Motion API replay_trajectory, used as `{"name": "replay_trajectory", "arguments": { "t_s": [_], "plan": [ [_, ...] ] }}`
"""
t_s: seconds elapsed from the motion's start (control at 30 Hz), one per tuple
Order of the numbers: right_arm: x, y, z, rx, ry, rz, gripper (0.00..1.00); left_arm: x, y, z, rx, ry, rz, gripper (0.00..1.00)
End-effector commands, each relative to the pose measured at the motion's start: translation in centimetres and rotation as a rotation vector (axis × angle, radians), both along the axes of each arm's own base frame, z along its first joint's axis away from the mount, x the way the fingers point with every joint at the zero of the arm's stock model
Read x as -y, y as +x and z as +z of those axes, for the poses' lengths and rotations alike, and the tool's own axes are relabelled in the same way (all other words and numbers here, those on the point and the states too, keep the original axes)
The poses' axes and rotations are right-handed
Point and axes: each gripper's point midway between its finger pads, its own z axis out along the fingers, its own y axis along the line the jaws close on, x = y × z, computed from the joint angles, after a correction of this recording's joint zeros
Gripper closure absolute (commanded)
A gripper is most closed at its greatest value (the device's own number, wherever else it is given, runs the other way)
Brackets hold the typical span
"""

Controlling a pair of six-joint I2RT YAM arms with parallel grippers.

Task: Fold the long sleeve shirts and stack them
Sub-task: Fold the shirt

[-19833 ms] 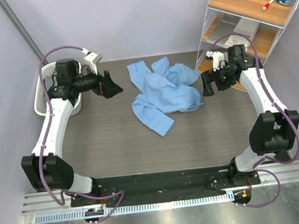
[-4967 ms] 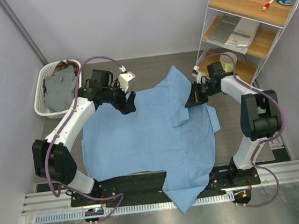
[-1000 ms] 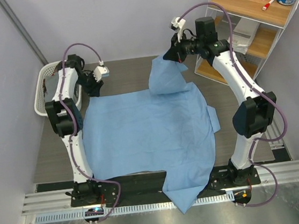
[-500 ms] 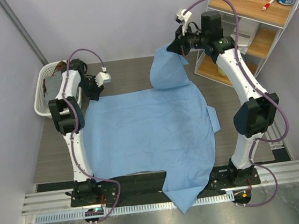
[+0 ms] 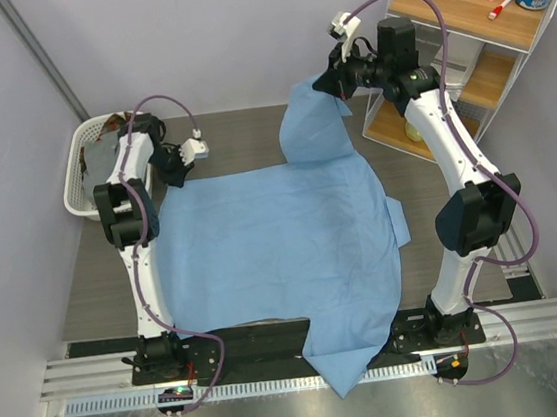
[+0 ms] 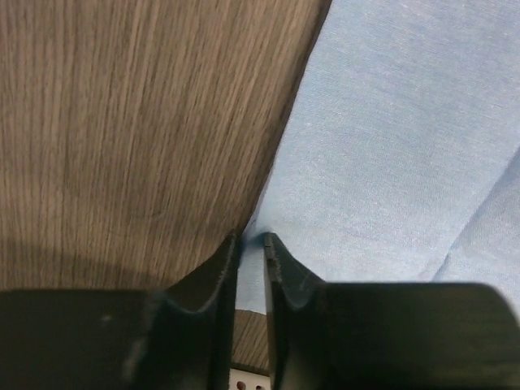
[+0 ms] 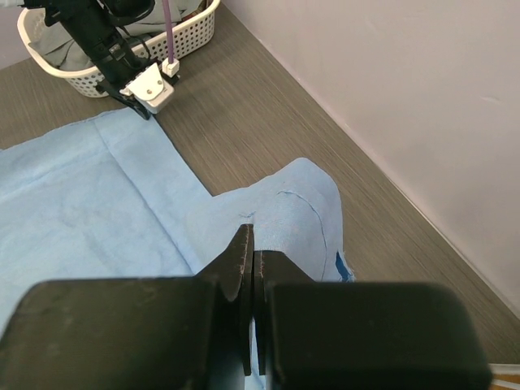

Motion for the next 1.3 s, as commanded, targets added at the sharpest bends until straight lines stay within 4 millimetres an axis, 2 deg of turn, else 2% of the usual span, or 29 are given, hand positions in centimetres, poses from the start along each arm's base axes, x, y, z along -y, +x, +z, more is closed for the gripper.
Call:
{"name": "replay_trajectory", "arguments": {
  "t_s": [0.0, 0.07, 0.17, 0.2, 0.23, 0.3, 0.33, 0.4, 0.43, 0.5, 0.53, 0.57, 0.63, 0.7, 0.73, 0.77, 0.8, 0.83, 0.87, 0.9, 0.93, 1.0, 1.03, 1.1, 1.13, 1.27],
  "plan": [
    [0.4, -0.8, 5.1, 0.133, 0.027, -0.009, 0.99, 0.2, 0.3, 1.0, 0.022, -0.002, -0.030, 0.86],
    [0.5, -0.8, 5.2, 0.134, 0.026, -0.013, 0.99, 0.4, 0.8, 1.6, 0.044, -0.013, -0.011, 0.93],
    [0.8, -1.1, 6.0, 0.147, 0.030, -0.028, 0.99, 1.0, 1.2, 3.7, 0.083, -0.052, 0.021, 1.00],
    [0.9, -1.3, 6.3, 0.153, 0.033, -0.032, 0.99, 1.1, 1.2, 4.2, 0.090, -0.061, 0.024, 1.00],
    [1.1, -1.6, 6.8, 0.156, 0.038, -0.037, 0.99, 1.5, 1.2, 5.8, 0.119, -0.080, 0.018, 1.00],
    [1.5, -2.2, 7.5, 0.163, 0.044, -0.046, 0.99, 1.8, 0.7, 6.8, 0.126, -0.093, 0.017, 1.00],
    [1.6, -3.1, 8.2, 0.174, 0.049, -0.046, 0.99, 2.0, 0.5, 8.4, 0.152, -0.103, 0.011, 1.00],
    [1.8, -4.1, 8.7, 0.180, 0.054, -0.046, 0.99, 2.1, -0.6, 8.9, 0.149, -0.107, 0.002, 1.00],
    [2.0, -5.3, 9.1, 0.185, 0.057, -0.045, 0.99, 2.2, -1.0, 9.3, 0.152, -0.107, -0.004, 1.00],
    [2.1, -6.4, 9.3, 0.183, 0.061, -0.041, 0.99, 2.3, -2.4, 10.4, 0.165, -0.111, -0.029, 1.00],
    [2.1, -6.9, 8.6, 0.169, 0.058, -0.038, 0.99, 2.4, -2.8, 10.7, 0.171, -0.110, -0.042, 1.00],
    [2.4, -8.1, 9.5, 0.188, 0.060, -0.039, 0.99, 2.4, -3.9, 11.3, 0.178, -0.109, -0.052, 1.00],
    [2.6, -9.3, 8.9, 0.173, 0.052, -0.036, 0.99, 2.4, -5.3, 10.9, 0.165, -0.102, -0.075, 1.00],
    [3.0, -11.4, 9.2, 0.177, 0.036, -0.028, 0.99, 2.3, -6.4, 12.0, 0.196, -0.088, -0.105, 1.00],
    [3.1, -12.0, 8.3, 0.158, 0.027, -0.027, 0.99, 2.2, -7.6, 11.2, 0.168, -0.087, -0.111, 1.00],
    [3.4, -13.4, 8.5, 0.160, 0.022, -0.025, 0.99, 2.1, -8.3, 12.1, 0.189, -0.081, -0.121, 1.00],
    [3.5, -14.2, 8.3, 0.155, 0.017, -0.023, 0.99, 2.2, -9.0, 12.1, 0.188, -0.078, -0.134, 1.00],
    [3.6, -14.8, 7.2, 0.129, 0.009, -0.020, 0.99, 2.0, -10.5, 10.9, 0.157, -0.072, -0.160, 1.00],
    [3.7, -15.6, 6.6, 0.108, 0.004, -0.015, 0.99, 2.0, -11.3, 10.9, 0.158, -0.065, -0.180, 1.00],
    [3.8, -17.0, 7.0, 0.123, 0.008, -0.011, 0.99, 1.8, -12.2, 11.3, 0.175, -0.049, -0.193, 1.00],
    [3.8, -17.5, 5.6, 0.090, 0.002, -0.006, 0.99, 1.8, -13.8, 9.9, 0.143, -0.042, -0.220, 1.00],
    [3.9, -19.2, 5.2, 0.084, 0.004, 0.003, 0.99, 1.6, -14.9, 9.7, 0.163, -0.025, -0.236, 1.00],
    [3.9, -19.6, 3.9, 0.051, 0.002, 0.003, 0.99, 1.5, -16.3, 8.2, 0.125, -0.019, -0.246, 1.00],
    [3.6, -20.7, 2.9, 0.023, 0.000, 0.017, 0.99, 1.5, -16.8, 7.5, 0.132, -0.015, -0.264, 1.00],
    [3.5, -21.5, 2.0, 0.008, -0.005, 0.024, 0.99, 1.6, -17.7, 6.5, 0.110, -0.021, -0.263, 1.00],
    [3.0, -22.9, -1.1, -0.063, -0.017, 0.046, 0.99, 1.6, -18.6, 4.4, 0.082, -0.026, -0.261, 0.98]
  ]
}}
